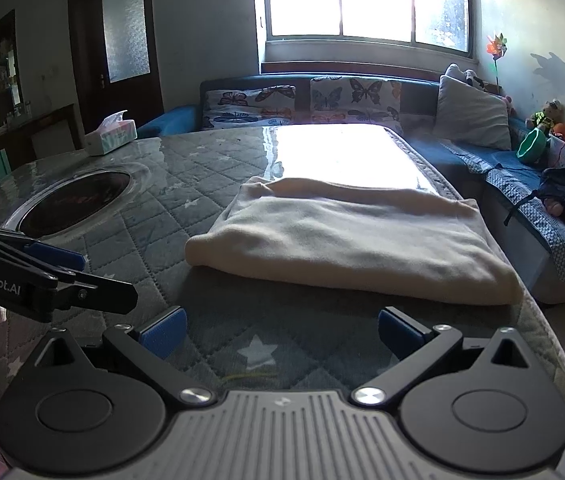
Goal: Fold clothes
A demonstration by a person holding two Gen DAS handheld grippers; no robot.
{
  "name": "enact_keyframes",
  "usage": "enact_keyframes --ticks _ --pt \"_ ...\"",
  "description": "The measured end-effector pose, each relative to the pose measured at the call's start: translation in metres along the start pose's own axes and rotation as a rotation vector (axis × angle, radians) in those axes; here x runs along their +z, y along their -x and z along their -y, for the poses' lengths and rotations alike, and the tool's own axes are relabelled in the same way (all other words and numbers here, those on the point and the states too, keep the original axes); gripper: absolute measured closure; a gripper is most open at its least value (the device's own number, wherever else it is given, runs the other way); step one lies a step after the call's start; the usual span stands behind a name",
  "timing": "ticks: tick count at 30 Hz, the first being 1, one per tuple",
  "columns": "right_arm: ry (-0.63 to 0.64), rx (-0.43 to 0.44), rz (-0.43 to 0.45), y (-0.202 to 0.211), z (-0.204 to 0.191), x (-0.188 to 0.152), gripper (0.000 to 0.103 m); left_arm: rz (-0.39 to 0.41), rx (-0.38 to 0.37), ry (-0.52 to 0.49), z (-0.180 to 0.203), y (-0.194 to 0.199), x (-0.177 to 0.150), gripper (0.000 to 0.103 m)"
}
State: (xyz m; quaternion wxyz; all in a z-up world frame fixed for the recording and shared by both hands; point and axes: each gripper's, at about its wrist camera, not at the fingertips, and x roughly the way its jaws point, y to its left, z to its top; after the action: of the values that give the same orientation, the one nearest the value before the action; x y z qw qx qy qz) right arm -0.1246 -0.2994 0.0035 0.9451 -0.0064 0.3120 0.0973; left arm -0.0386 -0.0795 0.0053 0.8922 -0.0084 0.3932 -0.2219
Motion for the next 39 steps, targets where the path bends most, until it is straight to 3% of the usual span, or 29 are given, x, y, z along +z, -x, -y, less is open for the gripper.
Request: enact_keyframes --ticks 22,39 --pt "0.015 0.002 -0.007 -0.016 0.011 0.015 0.0 -0.032 0.011 0.025 0.003 -0.018 0.017 0.0" --pt "-0.067 -0.05 -0.043 -0.027 0.04 0.009 0.0 -0.045 0.033 0.052 0.012 -0.031 0.019 0.0"
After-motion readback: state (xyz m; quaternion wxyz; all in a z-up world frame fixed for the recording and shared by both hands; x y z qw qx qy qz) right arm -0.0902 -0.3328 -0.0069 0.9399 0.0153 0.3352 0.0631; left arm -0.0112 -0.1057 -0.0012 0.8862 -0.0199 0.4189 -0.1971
